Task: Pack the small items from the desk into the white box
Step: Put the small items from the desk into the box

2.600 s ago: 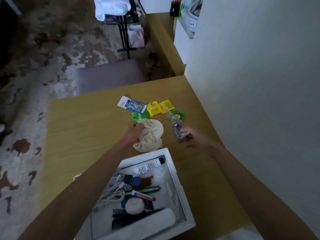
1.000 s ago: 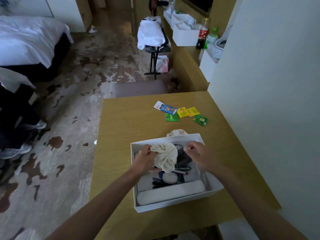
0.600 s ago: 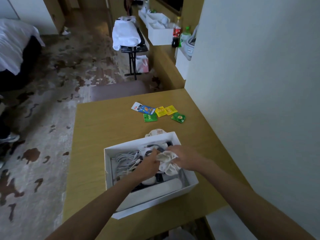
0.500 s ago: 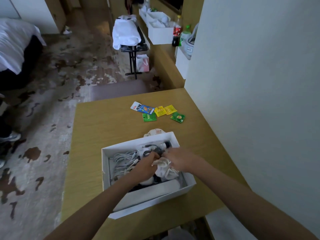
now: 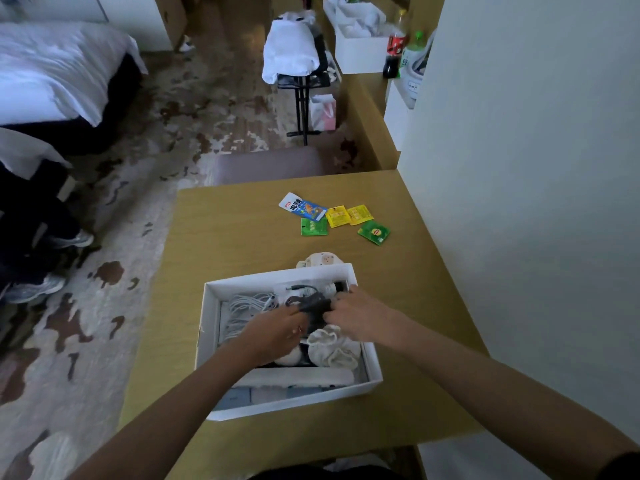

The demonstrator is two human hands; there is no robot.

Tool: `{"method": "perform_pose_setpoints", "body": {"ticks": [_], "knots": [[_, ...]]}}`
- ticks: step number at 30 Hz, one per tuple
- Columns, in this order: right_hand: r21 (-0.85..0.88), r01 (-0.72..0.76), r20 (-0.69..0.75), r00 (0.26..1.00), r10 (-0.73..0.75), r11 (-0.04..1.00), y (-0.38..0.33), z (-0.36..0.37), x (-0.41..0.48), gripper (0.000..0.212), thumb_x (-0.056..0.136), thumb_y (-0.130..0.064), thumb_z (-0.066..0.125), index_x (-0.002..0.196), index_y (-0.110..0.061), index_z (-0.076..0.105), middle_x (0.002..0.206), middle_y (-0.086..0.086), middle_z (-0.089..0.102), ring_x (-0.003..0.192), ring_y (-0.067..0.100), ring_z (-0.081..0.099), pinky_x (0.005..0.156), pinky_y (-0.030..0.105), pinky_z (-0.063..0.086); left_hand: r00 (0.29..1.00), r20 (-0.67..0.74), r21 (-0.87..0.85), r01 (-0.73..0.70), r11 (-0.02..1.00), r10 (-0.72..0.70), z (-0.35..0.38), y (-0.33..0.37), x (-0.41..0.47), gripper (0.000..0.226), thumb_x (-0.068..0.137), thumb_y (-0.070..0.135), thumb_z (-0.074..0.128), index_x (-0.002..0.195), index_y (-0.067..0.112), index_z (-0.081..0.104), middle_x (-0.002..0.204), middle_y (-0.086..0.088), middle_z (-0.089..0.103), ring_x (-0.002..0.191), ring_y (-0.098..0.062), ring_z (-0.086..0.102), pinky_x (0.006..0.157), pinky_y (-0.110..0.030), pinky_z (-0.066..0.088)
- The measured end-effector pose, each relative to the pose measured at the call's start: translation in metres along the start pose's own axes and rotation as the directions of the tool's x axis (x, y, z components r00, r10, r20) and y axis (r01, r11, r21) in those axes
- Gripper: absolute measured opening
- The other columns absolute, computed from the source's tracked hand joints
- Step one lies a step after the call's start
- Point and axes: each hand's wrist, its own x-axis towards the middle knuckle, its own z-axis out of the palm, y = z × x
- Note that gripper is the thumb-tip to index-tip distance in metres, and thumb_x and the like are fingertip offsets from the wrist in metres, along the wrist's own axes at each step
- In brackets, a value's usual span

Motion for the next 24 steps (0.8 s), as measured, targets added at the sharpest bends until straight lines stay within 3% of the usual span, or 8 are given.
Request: {"method": "perform_pose_setpoints", "body": {"ticks": [4, 7, 10, 15, 19, 24], "knots": [[0.101, 0.016, -0.047, 0.999, -0.011, 0.995, 0.016, -0.006, 0.007, 0.019, 0.085, -0.021, 0.056, 0.102, -0.019, 0.062, 0.103, 0.003, 0.065, 0.105, 0.024, 0.054, 0.086, 0.039, 0.035, 0.918, 0.362, -0.017, 0.18, 0.984, -0.162, -0.002, 0.001, -0.018, 0.016, 0.087, 0.033, 0.051, 0.089, 0.022, 0.061, 0.095, 0.0, 0.068, 0.081, -0.019, 0.059, 0.067, -0.028, 0.043], [0.266, 0.027, -0.141, 0.99, 0.011, 0.964, 0.022, -0.011, 0.012, 0.021, 0.087, -0.032, 0.058, 0.104, -0.022, 0.063, 0.103, 0.0, 0.066, 0.102, 0.021, 0.057, 0.081, 0.037, 0.039, 0.856, 0.465, -0.018, 0.261, 0.965, -0.223, 0.0, -0.001, -0.036, 0.018, 0.09, 0.038, 0.052, 0.099, 0.027, 0.062, 0.106, 0.004, 0.066, 0.092, -0.016, 0.059, 0.07, -0.027, 0.042], [0.454, 0.039, -0.11, 0.994, 0.012, 0.89, 0.016, -0.015, 0.011, 0.026, 0.086, -0.039, 0.063, 0.106, -0.023, 0.065, 0.097, -0.003, 0.068, 0.086, 0.015, 0.061, 0.066, 0.03, 0.042, 0.836, 0.491, -0.037, 0.3, 0.953, -0.244, -0.001, 0.0, -0.046, 0.023, 0.094, 0.033, 0.049, 0.111, 0.024, 0.062, 0.115, 0.0, 0.064, 0.101, -0.018, 0.059, 0.082, -0.032, 0.048], [0.612, 0.023, 0.185, 0.968, -0.171, 0.79, -0.022, -0.003, 0.006, 0.041, 0.078, -0.053, 0.068, 0.11, -0.028, 0.061, 0.094, -0.011, 0.062, 0.082, 0.01, 0.059, 0.062, 0.023, 0.043, 0.829, 0.494, -0.064, 0.335, 0.94, -0.262, -0.004, 0.004, -0.052, 0.029, 0.092, 0.033, 0.054, 0.119, 0.022, 0.057, 0.118, -0.002, 0.064, 0.103, -0.019, 0.058, 0.086, -0.032, 0.046], [0.499, 0.113, 0.186, 0.954, -0.234, 0.859, -0.04, 0.003, 0.006, 0.047, 0.08, -0.049, 0.069, 0.118, -0.023, 0.059, 0.1, -0.005, 0.057, 0.083, 0.012, 0.05, 0.056, 0.022, 0.032, 0.856, 0.451, -0.04, 0.301, 0.953, -0.252, -0.004, 0.006, -0.057, 0.034, 0.087, 0.037, 0.06, 0.118, 0.024, 0.056, 0.117, 0.001, 0.061, 0.105, -0.018, 0.056, 0.085, -0.033, 0.046], [0.426, 0.125, 0.207, 0.951, -0.231, 0.896, -0.05, 0.004, 0.006, 0.026, 0.084, -0.029, 0.069, 0.106, -0.018, 0.059, 0.104, 0.005, 0.061, 0.084, 0.02, 0.052, 0.067, 0.034, 0.043, 0.861, 0.452, -0.03, 0.276, 0.961, -0.233, 0.0, 0.009, -0.059, 0.032, 0.085, 0.035, 0.064, 0.114, 0.023, 0.059, 0.113, 0.0, 0.062, 0.1, -0.018, 0.057, 0.081, -0.032, 0.046]]}}
